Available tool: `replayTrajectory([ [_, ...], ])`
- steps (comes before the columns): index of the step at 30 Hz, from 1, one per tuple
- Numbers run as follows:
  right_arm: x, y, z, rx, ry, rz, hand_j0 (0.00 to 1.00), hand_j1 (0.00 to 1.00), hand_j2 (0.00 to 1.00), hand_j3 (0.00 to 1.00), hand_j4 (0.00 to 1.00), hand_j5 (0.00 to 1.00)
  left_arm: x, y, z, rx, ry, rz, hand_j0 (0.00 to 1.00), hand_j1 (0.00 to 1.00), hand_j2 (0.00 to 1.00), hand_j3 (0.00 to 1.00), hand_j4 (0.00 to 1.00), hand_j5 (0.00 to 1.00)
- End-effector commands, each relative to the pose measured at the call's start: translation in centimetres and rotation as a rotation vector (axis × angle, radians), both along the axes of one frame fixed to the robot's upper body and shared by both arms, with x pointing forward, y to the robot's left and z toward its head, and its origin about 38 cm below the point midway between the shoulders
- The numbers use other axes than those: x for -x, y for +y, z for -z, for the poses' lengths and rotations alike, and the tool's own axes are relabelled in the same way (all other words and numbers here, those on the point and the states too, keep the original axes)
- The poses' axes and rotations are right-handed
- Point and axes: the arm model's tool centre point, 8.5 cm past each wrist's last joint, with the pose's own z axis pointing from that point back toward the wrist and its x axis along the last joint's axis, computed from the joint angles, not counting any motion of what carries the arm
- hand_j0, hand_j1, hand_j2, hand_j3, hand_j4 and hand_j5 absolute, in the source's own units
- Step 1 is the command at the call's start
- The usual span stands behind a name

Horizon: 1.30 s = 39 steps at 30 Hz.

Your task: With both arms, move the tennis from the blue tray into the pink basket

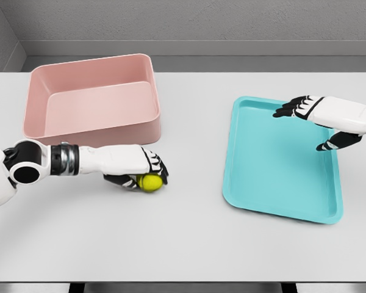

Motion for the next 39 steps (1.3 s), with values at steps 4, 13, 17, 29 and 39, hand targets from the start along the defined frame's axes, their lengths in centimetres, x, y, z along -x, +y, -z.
replayTrajectory([
  [4,0.0,0.0,0.0,-0.007,0.002,0.003,1.00,1.00,1.00,1.00,1.00,1.00,-0.3,-0.2,-0.9,0.026,-0.009,-0.004,0.59,0.59,0.59,0.59,0.59,0.59],
  [13,0.0,-0.1,-0.2,-0.017,0.003,0.007,1.00,1.00,1.00,1.00,1.00,1.00,-1.0,-0.5,-3.1,0.071,-0.046,-0.005,0.59,0.59,0.59,0.59,0.59,0.59],
  [17,0.0,-0.1,-0.2,-0.018,0.005,0.007,1.00,1.00,1.00,1.00,1.00,1.00,-1.4,-0.7,-4.2,0.094,-0.062,-0.004,0.59,0.59,0.59,0.59,0.59,0.59],
  [29,-0.2,-0.5,0.0,-0.016,0.008,0.021,1.00,1.00,1.00,1.00,1.00,1.00,-2.5,1.0,-7.7,0.153,-0.138,-0.055,0.59,0.59,0.59,0.59,0.59,0.59],
  [39,-0.2,-0.5,0.0,-0.017,0.008,0.020,1.00,1.00,1.00,1.00,1.00,1.00,-4.0,2.5,-10.9,0.205,-0.183,-0.106,0.59,0.59,0.59,0.59,0.59,0.59],
])
